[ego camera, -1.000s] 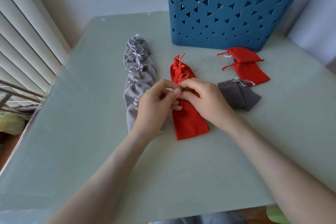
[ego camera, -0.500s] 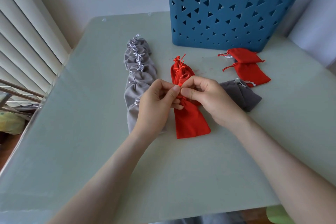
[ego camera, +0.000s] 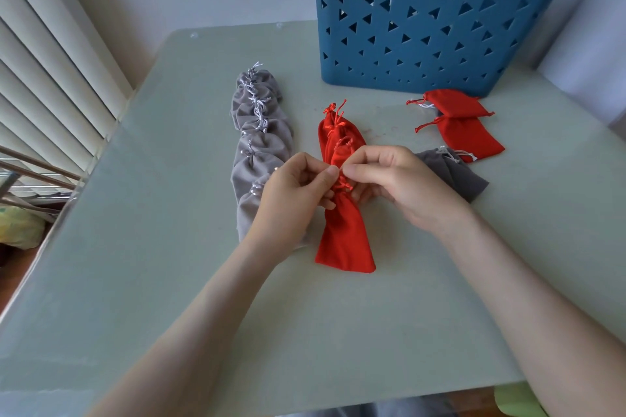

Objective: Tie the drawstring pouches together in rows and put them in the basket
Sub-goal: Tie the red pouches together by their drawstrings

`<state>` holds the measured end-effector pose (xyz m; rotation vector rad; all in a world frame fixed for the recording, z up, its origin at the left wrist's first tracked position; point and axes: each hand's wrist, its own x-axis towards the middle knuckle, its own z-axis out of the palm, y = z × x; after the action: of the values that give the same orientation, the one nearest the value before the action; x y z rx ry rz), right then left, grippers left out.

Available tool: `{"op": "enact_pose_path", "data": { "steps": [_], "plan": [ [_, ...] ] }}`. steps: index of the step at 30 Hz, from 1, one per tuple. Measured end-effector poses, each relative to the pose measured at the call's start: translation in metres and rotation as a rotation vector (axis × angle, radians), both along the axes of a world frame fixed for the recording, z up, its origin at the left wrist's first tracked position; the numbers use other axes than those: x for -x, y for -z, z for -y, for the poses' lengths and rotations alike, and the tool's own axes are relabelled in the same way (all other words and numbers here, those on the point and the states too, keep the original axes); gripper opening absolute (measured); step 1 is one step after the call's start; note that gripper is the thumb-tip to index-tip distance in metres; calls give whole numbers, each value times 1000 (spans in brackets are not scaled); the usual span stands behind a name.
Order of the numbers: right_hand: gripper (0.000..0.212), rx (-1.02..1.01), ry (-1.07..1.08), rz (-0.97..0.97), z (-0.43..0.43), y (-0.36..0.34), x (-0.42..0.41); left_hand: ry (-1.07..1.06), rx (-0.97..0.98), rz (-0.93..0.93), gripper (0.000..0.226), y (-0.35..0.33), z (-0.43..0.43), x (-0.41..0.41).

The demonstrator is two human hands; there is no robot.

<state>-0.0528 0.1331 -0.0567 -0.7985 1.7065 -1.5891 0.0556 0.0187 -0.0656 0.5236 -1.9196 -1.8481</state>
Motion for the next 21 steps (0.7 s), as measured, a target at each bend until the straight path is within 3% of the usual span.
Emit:
{"op": "enact_pose_path", "data": {
  "steps": [10, 15, 18, 21],
  "plan": [
    [16, 12, 60, -332, 4, 7, -6, 56, 1, 122, 13, -1, 7, 2],
    [18, 39, 95, -390, 6, 9, -8, 67, 46, 129, 15, -1, 8, 1],
    [11, 46, 70, -318, 7, 5, -9, 2, 65, 109, 14, 0, 7, 1],
    [22, -39, 57, -405, 6, 6, -8, -40, 48, 78, 13, 0, 4, 1]
  ]
}}
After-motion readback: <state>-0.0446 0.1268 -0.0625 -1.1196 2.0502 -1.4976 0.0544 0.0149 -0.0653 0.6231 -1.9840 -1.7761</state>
